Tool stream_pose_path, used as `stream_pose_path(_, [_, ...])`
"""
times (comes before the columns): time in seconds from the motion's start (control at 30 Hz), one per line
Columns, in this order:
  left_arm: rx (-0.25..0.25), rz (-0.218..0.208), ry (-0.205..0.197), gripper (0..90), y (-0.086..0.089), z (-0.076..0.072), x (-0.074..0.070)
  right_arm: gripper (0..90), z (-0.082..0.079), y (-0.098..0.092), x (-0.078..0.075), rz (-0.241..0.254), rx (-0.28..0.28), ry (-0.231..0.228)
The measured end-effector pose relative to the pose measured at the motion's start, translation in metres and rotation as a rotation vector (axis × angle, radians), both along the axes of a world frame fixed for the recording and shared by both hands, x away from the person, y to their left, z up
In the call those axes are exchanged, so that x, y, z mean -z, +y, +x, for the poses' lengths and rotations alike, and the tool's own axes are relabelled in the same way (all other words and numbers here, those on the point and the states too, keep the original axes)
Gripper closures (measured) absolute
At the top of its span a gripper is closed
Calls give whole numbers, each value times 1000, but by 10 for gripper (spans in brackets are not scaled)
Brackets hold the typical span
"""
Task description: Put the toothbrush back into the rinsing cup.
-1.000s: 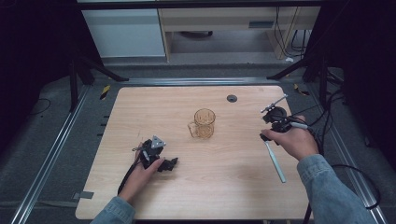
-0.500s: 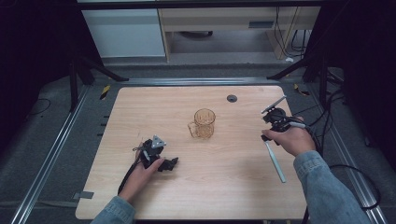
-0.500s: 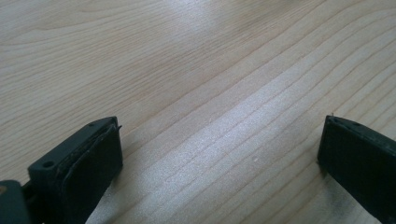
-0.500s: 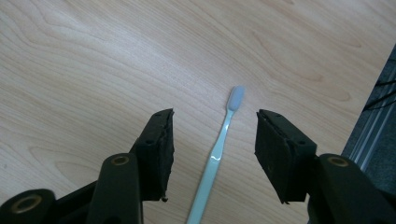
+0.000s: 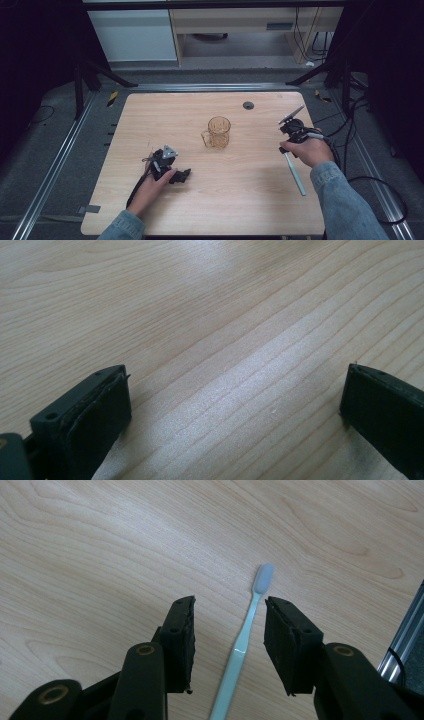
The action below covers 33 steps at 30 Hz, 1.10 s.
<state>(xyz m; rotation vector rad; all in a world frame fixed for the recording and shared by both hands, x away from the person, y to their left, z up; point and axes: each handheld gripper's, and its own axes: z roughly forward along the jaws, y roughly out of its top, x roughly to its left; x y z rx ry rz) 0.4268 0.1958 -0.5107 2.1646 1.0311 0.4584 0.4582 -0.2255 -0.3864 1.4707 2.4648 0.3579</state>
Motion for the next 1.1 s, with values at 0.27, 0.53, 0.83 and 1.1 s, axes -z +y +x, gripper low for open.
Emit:
stream_pose_path(0.27, [2,0,1,0,0,0,0,596,-1,-2,11,17,10,23])
stream_pose_path(0.53, [0,-3,2,0,-1,0,0,649,0,-12,24,18,42,57])
stream_pose_path(0.83, [3,0,3,0,-1,0,0,677,0,-19,45,8,82,110])
stream_pose_path(1.1, [5,0,2,0,-1,0,0,687,4,-24,55,6,121,151])
